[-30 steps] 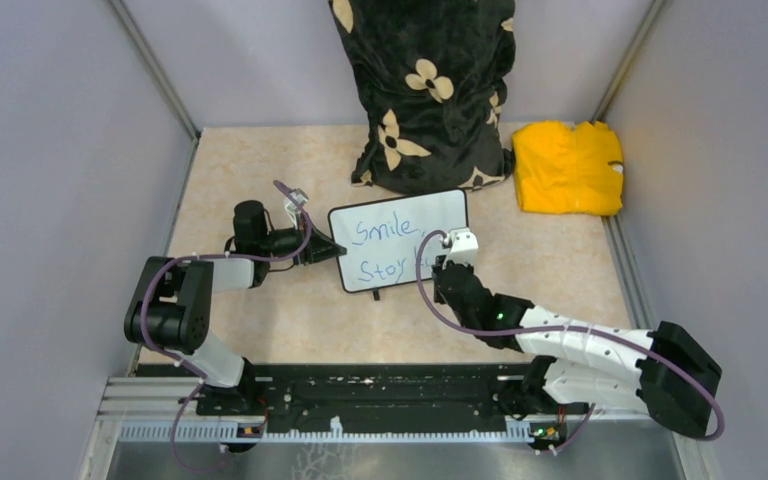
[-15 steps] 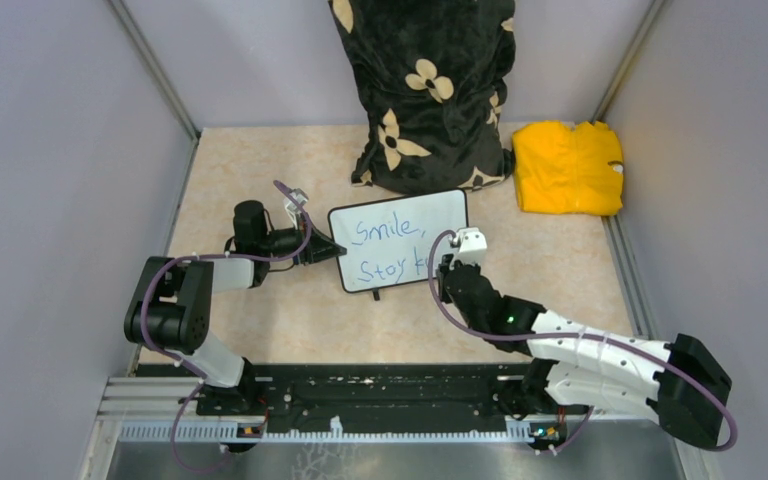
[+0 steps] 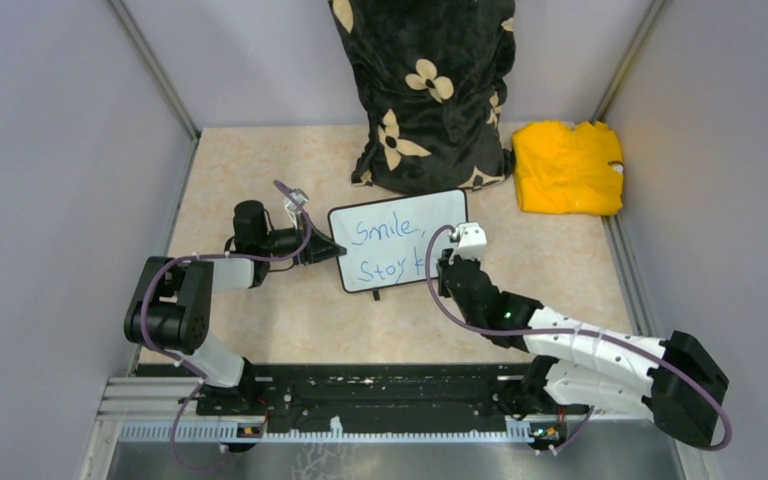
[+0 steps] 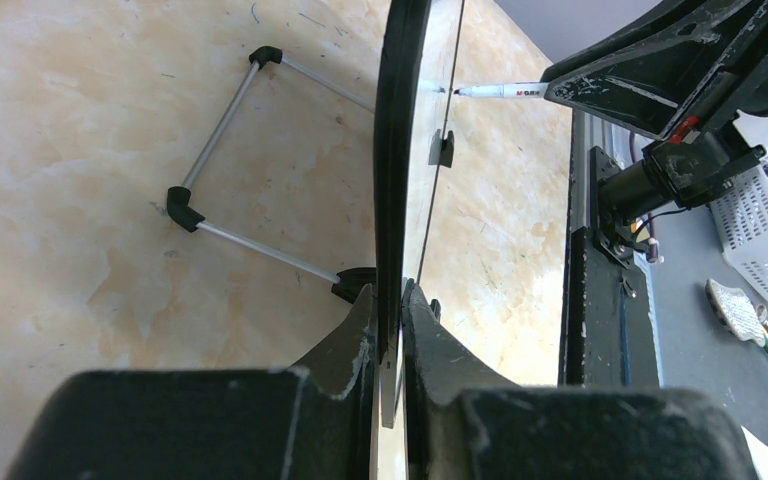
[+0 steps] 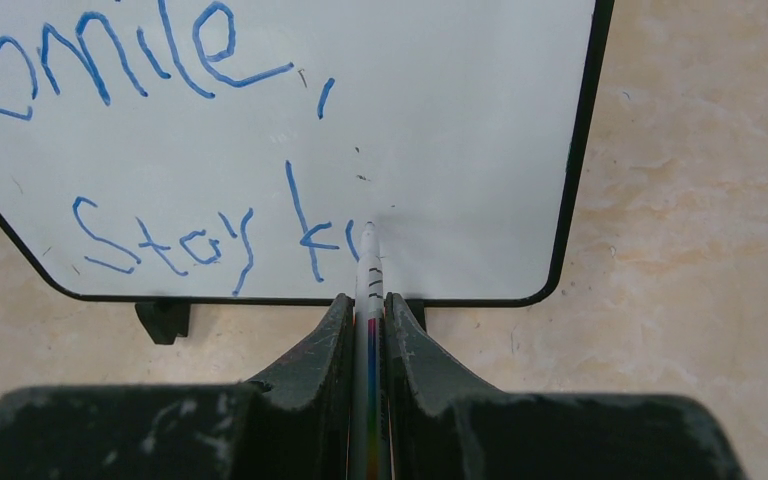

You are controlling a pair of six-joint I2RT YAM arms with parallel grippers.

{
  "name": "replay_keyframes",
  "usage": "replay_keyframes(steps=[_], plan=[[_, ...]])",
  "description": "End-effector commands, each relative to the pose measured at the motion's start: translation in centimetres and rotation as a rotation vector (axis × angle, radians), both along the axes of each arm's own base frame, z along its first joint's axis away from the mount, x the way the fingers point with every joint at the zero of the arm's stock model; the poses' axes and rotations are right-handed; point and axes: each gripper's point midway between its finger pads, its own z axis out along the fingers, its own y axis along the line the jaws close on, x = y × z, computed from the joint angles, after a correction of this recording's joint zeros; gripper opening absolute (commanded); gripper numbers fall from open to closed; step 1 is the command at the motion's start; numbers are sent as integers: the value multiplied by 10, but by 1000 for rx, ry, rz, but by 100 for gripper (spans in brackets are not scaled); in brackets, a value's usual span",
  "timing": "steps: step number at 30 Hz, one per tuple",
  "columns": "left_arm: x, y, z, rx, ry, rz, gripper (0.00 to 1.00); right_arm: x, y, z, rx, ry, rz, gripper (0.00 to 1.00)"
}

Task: Write a sentence on the whiteboard

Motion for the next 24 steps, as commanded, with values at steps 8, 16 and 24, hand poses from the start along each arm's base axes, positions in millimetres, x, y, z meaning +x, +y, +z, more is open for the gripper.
replay_keyframes(steps=[8, 16, 24], plan=[[4, -1, -12, 43, -4, 25, 0, 15, 5, 20, 59, -45, -30, 0], [4, -1, -12, 43, -4, 25, 0, 6, -1, 2, 41, -1, -27, 0], [4, -1, -12, 43, -5, 25, 0, -2, -10, -17, 6, 43, -22, 0]])
